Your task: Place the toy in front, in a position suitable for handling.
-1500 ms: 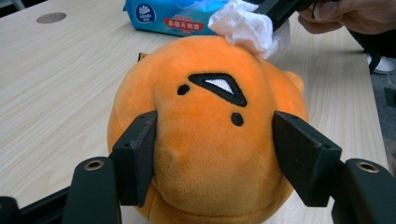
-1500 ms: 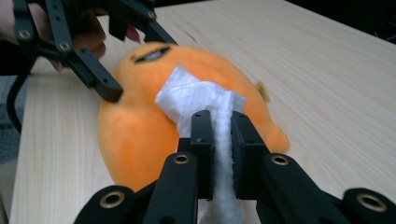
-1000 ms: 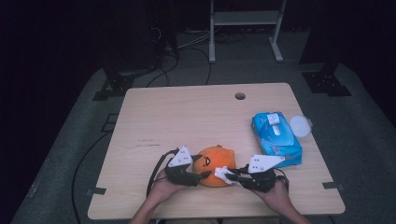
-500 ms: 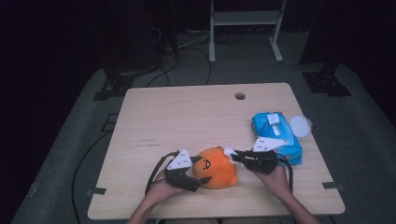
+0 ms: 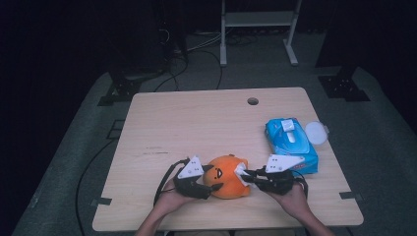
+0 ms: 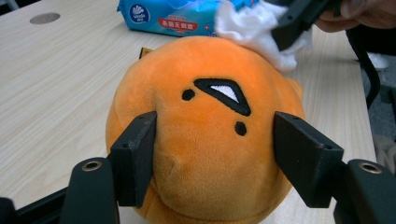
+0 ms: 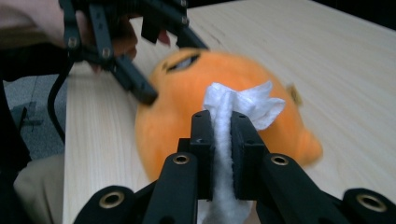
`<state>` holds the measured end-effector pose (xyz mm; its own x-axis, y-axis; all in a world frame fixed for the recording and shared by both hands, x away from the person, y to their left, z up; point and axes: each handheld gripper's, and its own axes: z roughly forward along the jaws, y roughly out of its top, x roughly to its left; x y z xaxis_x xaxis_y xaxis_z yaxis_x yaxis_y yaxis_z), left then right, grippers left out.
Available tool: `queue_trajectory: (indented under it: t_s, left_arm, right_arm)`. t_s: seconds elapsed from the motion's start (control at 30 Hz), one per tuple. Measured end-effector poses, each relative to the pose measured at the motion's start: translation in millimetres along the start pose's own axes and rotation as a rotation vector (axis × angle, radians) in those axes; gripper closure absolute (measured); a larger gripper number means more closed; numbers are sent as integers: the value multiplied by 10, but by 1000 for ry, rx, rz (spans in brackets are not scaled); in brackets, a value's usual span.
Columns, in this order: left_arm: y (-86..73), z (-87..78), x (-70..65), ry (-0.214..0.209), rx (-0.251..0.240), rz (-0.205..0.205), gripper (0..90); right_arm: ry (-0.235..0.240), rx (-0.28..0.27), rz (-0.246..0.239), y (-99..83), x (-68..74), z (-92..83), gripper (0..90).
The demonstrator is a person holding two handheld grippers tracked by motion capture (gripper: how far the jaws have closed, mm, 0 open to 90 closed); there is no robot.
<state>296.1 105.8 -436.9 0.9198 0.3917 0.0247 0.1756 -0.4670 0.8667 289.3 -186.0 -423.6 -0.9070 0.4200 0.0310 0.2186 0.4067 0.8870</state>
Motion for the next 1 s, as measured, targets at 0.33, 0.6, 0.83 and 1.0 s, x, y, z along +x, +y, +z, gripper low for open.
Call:
queue_trajectory:
  t_s: [0.33,0.6,0.83,1.0]
  left_arm:
    - [-21,18,-67,-16,-10,22,348]
    - [35,-22,45,-101,-65,-84,140]
    - [41,-28,115,-43,-36,-84,208]
    - [43,-10,31,-35,-16,-34,341]
  right_arm:
    - [-36,-37,24,204,-255,203,804]
    - [-38,-31,68,33,-322,115,805]
    - [-30,-12,52,-32,-285,11,804]
    - [-15,-10,25,-12,-166,-44,805]
